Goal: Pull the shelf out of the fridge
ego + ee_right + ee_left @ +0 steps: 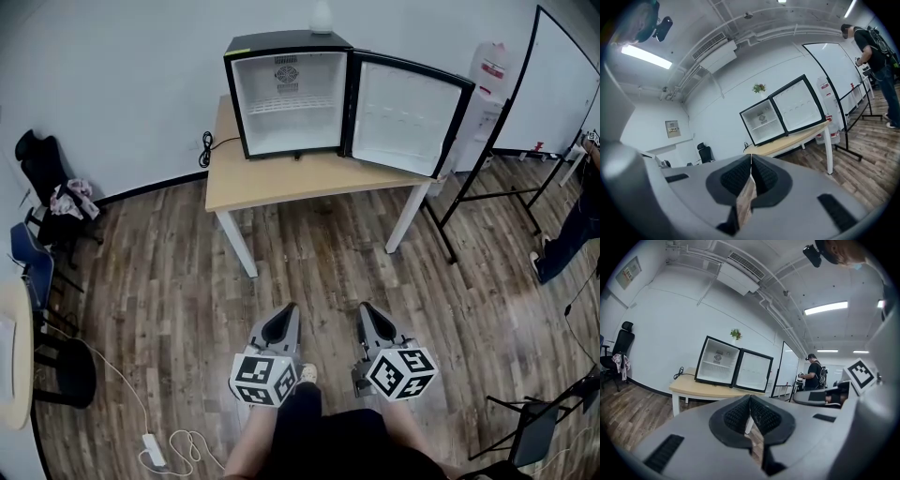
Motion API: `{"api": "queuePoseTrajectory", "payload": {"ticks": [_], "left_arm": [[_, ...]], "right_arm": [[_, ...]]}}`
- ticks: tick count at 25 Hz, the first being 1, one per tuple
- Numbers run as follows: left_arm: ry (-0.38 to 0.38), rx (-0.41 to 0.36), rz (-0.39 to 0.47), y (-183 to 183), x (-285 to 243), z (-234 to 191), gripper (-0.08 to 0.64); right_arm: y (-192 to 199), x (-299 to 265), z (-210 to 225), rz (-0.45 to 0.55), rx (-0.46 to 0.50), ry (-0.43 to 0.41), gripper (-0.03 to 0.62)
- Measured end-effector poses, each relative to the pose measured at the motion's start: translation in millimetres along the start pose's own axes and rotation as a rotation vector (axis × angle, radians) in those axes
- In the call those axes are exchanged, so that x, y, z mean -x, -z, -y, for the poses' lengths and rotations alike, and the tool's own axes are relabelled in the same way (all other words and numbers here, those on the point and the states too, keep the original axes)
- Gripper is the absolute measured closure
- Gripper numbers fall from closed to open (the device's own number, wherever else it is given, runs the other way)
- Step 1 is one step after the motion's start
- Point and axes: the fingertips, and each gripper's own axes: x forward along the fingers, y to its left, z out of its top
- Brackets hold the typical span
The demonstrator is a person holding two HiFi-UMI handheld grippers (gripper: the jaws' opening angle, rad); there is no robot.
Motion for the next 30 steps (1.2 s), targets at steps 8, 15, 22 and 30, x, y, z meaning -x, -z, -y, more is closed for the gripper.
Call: {"api": "queuePoseTrajectory", "payload": {"ticks": [8,15,22,30], "left_arm": [[0.002,0.0,0.001,-16,-42,-39,0.555],[0.025,-0.006,0.003,-28,-72,-68,0.555],[0.038,-0.01,-0.001,-31,-92,-89,0.555],[0.028,0.014,-0.019,-29,-97,-102,0.555]], "right_arm": [[-15,-60,6,0.014,-0.045,0.009,0.6],[-22,-101,8,0.025,-0.056,0.023,0.6],[-18,-128,12,0.02,-0.087,0.029,0.6],[-16,-145,8,-0.009,-0.101,0.019,0.6]]}}
